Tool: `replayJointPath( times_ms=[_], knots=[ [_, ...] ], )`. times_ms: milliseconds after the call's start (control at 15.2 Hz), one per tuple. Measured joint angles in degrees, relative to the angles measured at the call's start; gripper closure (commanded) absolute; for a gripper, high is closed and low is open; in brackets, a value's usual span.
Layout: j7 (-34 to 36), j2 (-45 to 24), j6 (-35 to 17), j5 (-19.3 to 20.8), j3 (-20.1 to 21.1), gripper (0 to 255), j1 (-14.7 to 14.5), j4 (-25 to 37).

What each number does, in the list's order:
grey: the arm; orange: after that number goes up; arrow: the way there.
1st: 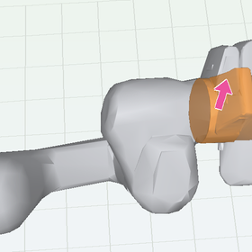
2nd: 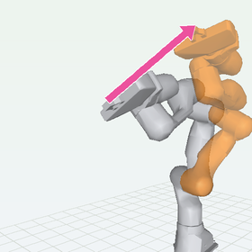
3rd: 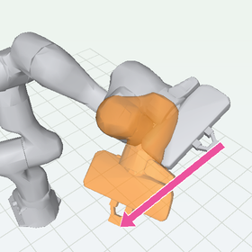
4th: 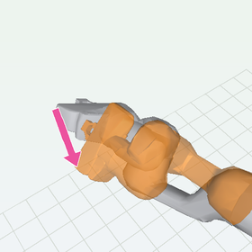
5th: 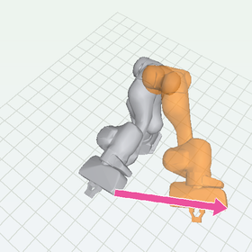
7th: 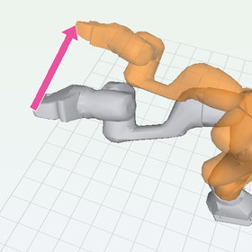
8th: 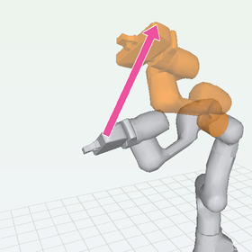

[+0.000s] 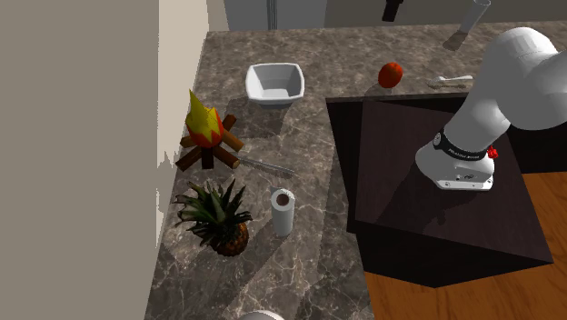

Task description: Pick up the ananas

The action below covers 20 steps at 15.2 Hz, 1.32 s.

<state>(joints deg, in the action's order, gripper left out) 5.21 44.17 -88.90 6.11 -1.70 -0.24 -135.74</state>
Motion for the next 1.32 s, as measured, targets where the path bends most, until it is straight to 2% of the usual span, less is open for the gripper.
replayJointPath(
  times_ms=[198,594,1320],
  knots=[
    [0.75,-0.64,-1.71,-0.65,0.81,0,-0.57,-0.86],
    [4.77,-5.86,-10.82,-3.74,5.27,0,-3.48,-3.54],
    [12.08,-20.77,-27.44,-6.26,13.74,0,-7.75,-2.51]
  ],
)
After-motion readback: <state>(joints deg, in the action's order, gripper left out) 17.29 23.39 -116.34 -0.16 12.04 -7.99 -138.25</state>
